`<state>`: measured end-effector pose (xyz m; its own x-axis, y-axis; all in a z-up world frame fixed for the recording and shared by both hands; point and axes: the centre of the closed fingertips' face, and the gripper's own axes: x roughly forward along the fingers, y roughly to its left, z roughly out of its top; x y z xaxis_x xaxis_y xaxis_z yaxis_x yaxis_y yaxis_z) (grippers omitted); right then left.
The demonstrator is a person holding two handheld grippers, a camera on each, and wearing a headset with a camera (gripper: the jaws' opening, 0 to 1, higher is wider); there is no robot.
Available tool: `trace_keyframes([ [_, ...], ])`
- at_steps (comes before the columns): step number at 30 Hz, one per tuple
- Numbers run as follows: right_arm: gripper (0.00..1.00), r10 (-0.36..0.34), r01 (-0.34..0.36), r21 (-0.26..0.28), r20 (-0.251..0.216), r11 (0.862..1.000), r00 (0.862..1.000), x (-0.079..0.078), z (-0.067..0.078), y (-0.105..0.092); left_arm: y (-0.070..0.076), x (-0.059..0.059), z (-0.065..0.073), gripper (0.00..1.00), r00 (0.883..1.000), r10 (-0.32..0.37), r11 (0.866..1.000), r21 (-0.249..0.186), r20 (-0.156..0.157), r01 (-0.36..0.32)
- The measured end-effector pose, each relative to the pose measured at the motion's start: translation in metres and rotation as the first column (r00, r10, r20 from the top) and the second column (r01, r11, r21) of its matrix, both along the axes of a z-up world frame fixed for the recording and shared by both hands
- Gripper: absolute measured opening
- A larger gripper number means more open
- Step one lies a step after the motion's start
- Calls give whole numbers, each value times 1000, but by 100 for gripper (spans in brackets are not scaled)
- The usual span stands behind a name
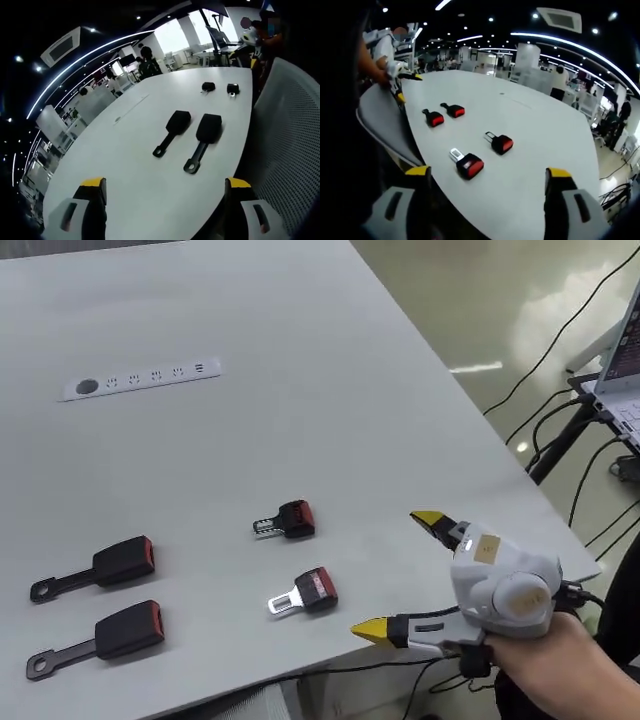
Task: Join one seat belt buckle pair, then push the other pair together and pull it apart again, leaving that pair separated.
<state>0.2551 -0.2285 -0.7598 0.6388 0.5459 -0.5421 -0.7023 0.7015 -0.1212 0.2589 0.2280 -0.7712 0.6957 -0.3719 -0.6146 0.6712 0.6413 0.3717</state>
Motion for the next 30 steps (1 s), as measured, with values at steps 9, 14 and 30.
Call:
trace_keyframes([
  [9,87,0,-3,-39,-61,999,998,13,-2,3,-7,-4,9,100,1000,9,998,56,-22,-7],
  [14,84,43,-47,-49,-76,998,996,15,-2,13,-6,-5,5,100,999,10,997,72,-48,-6],
  [30,81,154,-175,-129,-157,976,975,15,-25,32,-11,-11,-10,100,981,-26,999,31,-192,33],
])
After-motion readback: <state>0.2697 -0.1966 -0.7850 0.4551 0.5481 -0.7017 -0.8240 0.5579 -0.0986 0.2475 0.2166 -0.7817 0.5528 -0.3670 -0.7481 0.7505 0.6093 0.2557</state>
